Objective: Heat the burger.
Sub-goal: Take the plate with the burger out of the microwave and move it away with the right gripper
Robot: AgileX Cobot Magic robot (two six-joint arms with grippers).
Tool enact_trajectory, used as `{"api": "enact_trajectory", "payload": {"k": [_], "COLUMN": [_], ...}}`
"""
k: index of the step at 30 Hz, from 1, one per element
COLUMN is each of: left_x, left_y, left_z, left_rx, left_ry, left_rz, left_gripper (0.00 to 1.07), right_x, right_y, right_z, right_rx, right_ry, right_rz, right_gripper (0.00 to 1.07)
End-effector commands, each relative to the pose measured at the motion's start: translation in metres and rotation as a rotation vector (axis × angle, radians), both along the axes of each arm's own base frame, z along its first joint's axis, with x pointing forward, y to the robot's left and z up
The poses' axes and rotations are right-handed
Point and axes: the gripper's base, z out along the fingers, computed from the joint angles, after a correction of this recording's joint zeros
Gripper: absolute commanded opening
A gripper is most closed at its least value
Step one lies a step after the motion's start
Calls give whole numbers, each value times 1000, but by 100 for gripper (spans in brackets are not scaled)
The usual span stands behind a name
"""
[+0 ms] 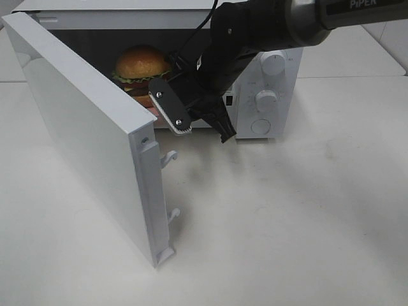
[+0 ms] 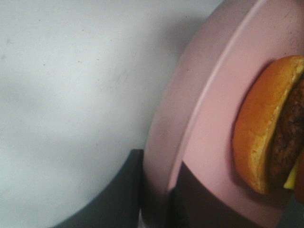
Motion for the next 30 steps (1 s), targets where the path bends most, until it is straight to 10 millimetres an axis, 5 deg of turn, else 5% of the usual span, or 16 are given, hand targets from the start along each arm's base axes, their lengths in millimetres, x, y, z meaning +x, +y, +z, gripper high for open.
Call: {"api": "enact_trajectory", "payload": {"k": [1,30], "left_x": [-2,-2], "left_y": [0,0], "left_z": [0,0], "left_rx": [-6,-6], "left_ry": [-25,-25], "left_rz": [-1,-1], "left_gripper": [98,98], "right_x": [-3,-65], "right_y": [-6,-46], "right_z": [19,49], "right_rx": [22,39], "right_ry": [-53,-142], "right_rz": [18,70], "right_gripper": [0,0]}}
